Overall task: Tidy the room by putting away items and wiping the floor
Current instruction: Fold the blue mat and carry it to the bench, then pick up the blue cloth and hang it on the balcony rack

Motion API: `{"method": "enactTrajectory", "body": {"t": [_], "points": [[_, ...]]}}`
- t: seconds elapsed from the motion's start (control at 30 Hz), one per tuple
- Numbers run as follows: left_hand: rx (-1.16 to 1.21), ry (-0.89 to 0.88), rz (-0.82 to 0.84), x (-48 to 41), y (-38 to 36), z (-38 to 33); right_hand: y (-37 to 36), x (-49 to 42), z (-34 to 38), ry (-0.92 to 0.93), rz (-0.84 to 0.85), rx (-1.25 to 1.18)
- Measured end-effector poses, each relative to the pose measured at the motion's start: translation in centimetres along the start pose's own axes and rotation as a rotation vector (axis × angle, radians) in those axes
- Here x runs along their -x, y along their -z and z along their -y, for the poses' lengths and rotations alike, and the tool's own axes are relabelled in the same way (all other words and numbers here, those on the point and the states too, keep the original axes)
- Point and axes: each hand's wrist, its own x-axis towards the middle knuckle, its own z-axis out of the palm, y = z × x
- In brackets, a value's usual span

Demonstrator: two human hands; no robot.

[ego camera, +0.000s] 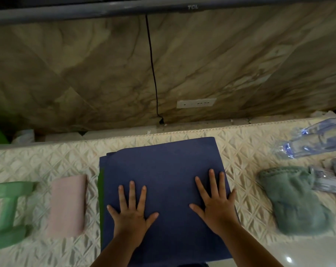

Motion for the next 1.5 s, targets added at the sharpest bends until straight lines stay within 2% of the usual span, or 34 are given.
{"method": "enactTrajectory", "body": {"t": [0.1,0.2,0.3,0.43,0.5,0.57,0.7,0.93,1.07,1.27,1.5], "points": [[-0.069,-0.014,0.137,0.6,3.3,-1.1,3.2,1.4,0.8,0.007,-0.015,-0.020],[-0.003,-0.018,0.227,1.9,7.2,-1.4,5.6,4.5,0.7,-0.055,0.068,-0.218],[0.398,0.027,0.171,4.1,11.2,-1.2,8.0,9.2,0.6,-0.221,-0.027,-0.528],[0.989,0.101,0.230,9.1,16.2,-1.4,9.8,17.1,0.9,-0.493,-0.183,-0.953],[1.123,0.102,0.282,12.2,18.1,-1.6,10.4,21.7,1.1,-0.602,-0.269,-1.148],[1.143,0.078,0.306,14.8,19.6,-1.9,10.8,26.2,1.0,-0.712,-0.336,-1.308],[1.010,-0.031,0.366,19.1,21.2,-3.1,10.5,35.1,0.3,-0.898,-0.445,-1.468],[0.697,-0.200,0.529,25.5,20.0,-10.0,4.9,47.0,-1.4,-1.234,-0.428,-1.504],[0.452,-0.339,0.650,29.0,17.9,-16.9,0.9,52.5,-2.2,-1.483,-0.539,-1.712],[0.166,-0.560,0.730,35.0,13.3,-30.0,-4.8,60.8,-4.6,-1.788,-0.710,-1.913],[-0.042,-0.705,0.747,42.4,8.3,-44.3,-8.5,68.4,-11.5,-2.007,-0.803,-2.079]]}}
